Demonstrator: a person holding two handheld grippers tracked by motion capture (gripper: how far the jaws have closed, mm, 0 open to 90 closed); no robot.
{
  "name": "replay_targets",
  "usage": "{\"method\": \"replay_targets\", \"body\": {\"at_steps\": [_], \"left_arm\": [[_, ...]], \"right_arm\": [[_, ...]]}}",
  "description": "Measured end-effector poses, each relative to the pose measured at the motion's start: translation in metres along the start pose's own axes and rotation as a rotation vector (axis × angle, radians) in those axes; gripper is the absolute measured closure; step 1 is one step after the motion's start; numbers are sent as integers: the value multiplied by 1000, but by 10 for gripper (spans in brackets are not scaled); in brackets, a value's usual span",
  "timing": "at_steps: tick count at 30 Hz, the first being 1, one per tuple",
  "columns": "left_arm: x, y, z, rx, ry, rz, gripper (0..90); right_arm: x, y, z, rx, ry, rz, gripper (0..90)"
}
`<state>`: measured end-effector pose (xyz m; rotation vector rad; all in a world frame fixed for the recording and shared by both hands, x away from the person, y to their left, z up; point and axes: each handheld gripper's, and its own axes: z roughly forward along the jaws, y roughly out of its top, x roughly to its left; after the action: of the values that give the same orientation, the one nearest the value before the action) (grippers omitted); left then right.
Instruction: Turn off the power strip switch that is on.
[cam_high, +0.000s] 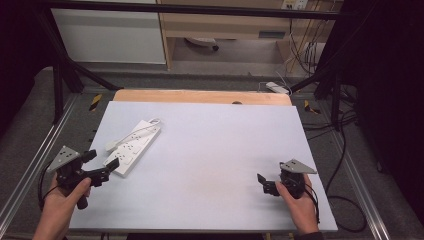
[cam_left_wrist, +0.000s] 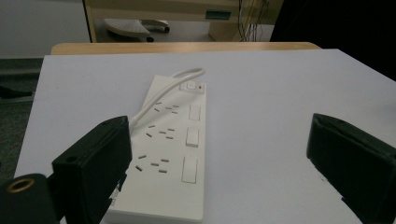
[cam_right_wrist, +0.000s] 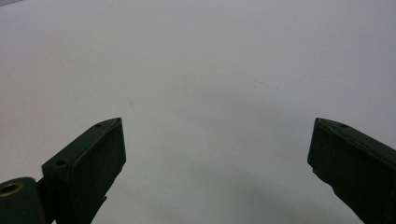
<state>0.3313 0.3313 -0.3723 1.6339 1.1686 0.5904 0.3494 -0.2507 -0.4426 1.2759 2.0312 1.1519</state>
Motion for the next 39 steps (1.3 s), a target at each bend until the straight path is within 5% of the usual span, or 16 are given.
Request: {"method": "replay_targets", "body": {"at_steps": [39], "left_arm": [[-4,31,34,35,2,18,96]], "right_arm": [[-1,0,-2,-6,-6,10,43]]}}
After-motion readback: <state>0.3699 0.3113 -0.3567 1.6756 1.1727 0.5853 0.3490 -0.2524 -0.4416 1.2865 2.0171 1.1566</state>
